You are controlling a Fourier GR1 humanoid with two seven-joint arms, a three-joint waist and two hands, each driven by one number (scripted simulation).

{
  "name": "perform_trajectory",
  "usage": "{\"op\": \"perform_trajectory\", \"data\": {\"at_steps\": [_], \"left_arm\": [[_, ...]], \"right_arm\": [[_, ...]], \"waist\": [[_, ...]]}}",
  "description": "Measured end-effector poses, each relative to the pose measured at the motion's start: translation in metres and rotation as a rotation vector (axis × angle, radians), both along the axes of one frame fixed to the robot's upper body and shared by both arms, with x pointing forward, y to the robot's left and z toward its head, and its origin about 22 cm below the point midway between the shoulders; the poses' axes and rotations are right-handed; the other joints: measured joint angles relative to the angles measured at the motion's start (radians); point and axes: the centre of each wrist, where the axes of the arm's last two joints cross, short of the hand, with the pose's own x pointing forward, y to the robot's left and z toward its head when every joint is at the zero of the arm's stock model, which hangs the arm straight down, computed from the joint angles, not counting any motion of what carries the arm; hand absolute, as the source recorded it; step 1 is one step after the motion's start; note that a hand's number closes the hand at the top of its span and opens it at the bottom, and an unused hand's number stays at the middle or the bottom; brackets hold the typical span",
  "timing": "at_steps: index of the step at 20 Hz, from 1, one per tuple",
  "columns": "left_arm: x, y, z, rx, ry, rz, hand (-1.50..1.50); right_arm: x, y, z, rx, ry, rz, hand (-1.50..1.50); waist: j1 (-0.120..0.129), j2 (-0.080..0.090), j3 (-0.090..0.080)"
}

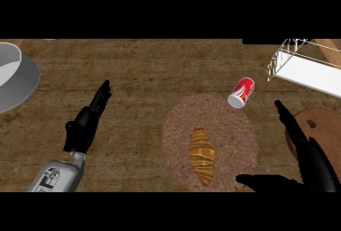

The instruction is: Pick the croissant from the placemat and place it in the tiered shelf

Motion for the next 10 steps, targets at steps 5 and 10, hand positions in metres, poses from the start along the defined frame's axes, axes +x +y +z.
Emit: {"op": "perform_trajectory", "data": {"at_steps": [5, 10], "left_arm": [[0.002, -0.002, -0.001, -0.001, 0.000, -0.006, 0.00], [0.005, -0.006, 0.000, -0.006, 0.008, -0.012, 0.00]], "right_arm": [[0.000, 0.014, 0.033, -0.203, 0.161, 0.075, -1.50], [-0.004, 0.043, 0.056, -0.318, 0.211, 0.125, -1.50]], "waist": [[0.006, 0.001, 0.000], [0.005, 0.000, 0.001]]}}
